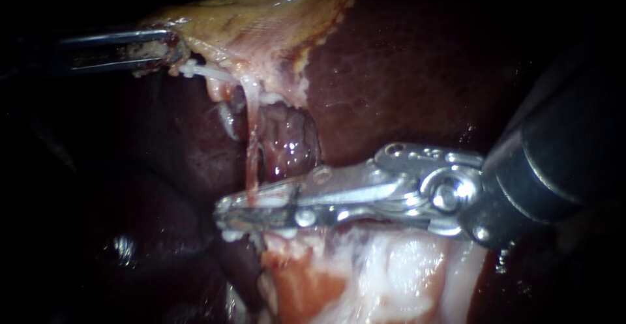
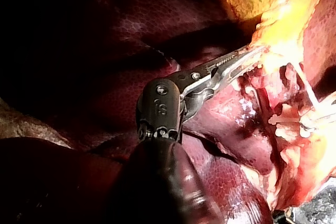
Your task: Going back second clip right tube
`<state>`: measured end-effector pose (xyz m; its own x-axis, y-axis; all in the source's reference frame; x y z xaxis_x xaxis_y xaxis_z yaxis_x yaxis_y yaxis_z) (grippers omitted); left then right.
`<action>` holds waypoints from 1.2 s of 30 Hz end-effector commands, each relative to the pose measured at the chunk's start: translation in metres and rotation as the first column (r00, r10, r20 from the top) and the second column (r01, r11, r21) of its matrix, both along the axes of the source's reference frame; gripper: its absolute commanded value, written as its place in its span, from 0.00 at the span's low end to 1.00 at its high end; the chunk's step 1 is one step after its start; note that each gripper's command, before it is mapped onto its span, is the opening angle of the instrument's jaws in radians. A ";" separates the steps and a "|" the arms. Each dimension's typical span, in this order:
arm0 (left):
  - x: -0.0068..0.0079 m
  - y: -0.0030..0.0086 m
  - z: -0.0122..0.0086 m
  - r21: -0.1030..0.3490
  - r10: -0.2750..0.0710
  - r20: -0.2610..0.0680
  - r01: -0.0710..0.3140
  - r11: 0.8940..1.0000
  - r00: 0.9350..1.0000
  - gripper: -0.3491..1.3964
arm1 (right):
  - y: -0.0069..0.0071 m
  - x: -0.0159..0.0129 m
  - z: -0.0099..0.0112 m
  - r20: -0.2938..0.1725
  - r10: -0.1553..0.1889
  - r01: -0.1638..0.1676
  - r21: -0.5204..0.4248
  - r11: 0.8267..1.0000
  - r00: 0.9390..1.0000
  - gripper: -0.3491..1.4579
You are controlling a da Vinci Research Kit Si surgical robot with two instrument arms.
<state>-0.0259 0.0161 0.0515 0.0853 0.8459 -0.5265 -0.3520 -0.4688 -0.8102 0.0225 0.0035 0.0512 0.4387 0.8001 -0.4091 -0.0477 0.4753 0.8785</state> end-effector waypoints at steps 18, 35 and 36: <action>-0.0001 -0.0001 0.0000 -0.001 -0.002 -0.002 0.002 1.000 1.000 0.00 | 0.0016 -0.0032 0.0066 -0.039 0.047 -0.057 -0.316 0.947 0.998 0.47; -0.0003 -0.0001 0.0001 -0.001 -0.002 -0.003 0.002 1.000 1.000 0.00 | 0.0035 -0.0161 0.0012 -0.097 -0.029 -0.025 -0.512 0.859 0.995 0.47; -0.0003 -0.0001 0.0001 -0.002 -0.003 -0.003 0.003 1.000 1.000 0.00 | 0.0035 -0.0163 0.0012 -0.096 -0.029 -0.025 -0.511 0.859 0.995 0.47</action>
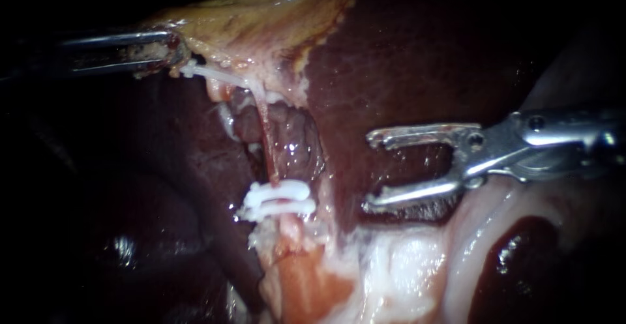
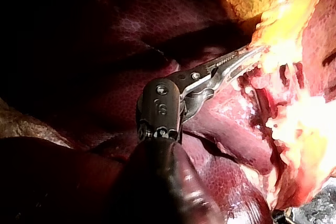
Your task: Going back second clip right tube
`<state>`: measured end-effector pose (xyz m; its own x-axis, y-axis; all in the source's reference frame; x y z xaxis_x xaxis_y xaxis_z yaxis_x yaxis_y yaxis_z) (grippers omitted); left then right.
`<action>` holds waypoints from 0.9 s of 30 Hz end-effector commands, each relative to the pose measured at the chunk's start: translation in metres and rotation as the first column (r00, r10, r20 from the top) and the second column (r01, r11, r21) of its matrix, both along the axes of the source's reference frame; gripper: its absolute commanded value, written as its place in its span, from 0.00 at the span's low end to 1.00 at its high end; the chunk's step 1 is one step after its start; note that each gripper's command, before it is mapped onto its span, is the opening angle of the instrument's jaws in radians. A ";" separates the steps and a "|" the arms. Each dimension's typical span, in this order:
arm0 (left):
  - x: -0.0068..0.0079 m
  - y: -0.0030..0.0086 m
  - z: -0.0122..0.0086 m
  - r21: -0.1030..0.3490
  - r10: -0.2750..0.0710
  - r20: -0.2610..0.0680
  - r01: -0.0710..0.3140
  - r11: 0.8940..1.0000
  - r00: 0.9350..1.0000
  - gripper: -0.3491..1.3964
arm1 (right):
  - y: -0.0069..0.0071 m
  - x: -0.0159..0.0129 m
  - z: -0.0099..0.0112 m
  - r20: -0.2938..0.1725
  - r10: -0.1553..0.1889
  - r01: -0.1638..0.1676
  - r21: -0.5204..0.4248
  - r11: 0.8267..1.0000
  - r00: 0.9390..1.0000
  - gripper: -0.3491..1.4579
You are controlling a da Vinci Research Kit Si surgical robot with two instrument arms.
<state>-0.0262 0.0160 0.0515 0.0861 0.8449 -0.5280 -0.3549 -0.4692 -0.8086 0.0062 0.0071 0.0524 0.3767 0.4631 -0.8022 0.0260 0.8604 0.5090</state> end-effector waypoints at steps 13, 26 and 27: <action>-0.0051 -0.0013 0.0049 -0.022 0.023 -0.013 -0.023 0.999 1.000 0.00 | -0.0004 -0.0017 -0.0003 -0.008 -0.014 0.014 -0.006 1.000 1.000 0.47; -0.0062 -0.0017 0.0061 -0.014 0.029 -0.015 -0.029 0.999 0.999 0.00 | -0.0005 -0.0017 -0.0004 -0.008 -0.014 0.014 -0.006 1.000 1.000 0.47; -0.0062 -0.0017 0.0061 -0.014 0.029 -0.015 -0.029 0.999 0.999 0.00 | -0.0005 -0.0016 -0.0004 -0.008 -0.014 0.014 -0.006 1.000 1.000 0.47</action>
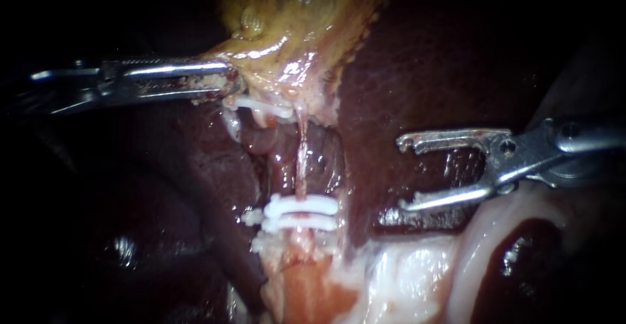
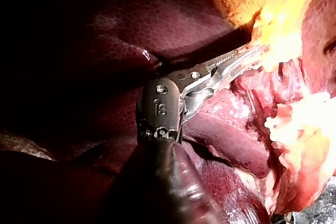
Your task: Going back second clip right tube
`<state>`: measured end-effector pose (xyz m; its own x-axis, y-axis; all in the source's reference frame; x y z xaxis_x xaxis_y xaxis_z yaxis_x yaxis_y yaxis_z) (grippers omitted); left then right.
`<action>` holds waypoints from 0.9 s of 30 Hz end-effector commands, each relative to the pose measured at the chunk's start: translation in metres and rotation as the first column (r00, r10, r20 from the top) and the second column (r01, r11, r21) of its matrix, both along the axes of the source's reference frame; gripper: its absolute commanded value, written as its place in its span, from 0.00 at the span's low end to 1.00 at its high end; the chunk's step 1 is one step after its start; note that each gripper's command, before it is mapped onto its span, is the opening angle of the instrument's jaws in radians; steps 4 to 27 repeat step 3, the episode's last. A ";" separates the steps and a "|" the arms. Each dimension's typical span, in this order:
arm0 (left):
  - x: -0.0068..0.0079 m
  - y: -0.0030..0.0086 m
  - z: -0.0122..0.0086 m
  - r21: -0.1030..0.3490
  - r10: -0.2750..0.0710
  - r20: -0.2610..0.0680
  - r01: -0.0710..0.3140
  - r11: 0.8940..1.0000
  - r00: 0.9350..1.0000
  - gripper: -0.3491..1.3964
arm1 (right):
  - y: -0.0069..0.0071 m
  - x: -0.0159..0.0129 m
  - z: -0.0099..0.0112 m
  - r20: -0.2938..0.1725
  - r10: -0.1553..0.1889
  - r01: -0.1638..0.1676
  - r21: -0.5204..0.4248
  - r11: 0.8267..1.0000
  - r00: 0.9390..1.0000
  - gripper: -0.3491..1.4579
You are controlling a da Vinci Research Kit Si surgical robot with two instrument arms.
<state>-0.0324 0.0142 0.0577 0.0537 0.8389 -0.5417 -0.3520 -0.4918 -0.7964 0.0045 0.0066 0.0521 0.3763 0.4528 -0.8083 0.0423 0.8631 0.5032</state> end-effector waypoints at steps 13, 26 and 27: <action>0.0003 0.0000 -0.0005 0.002 0.001 0.001 -0.001 1.000 1.000 0.00 | -0.0001 0.0005 -0.0002 -0.001 -0.003 0.003 0.002 1.000 1.000 0.47; 0.0003 0.0000 -0.0005 0.002 0.001 0.001 -0.001 1.000 1.000 0.00 | -0.0001 0.0005 -0.0002 -0.001 -0.003 0.003 0.002 1.000 1.000 0.47; 0.0003 0.0000 -0.0005 0.002 0.001 0.001 -0.001 1.000 1.000 0.00 | -0.0001 0.0005 -0.0002 -0.001 -0.003 0.003 0.002 1.000 1.000 0.47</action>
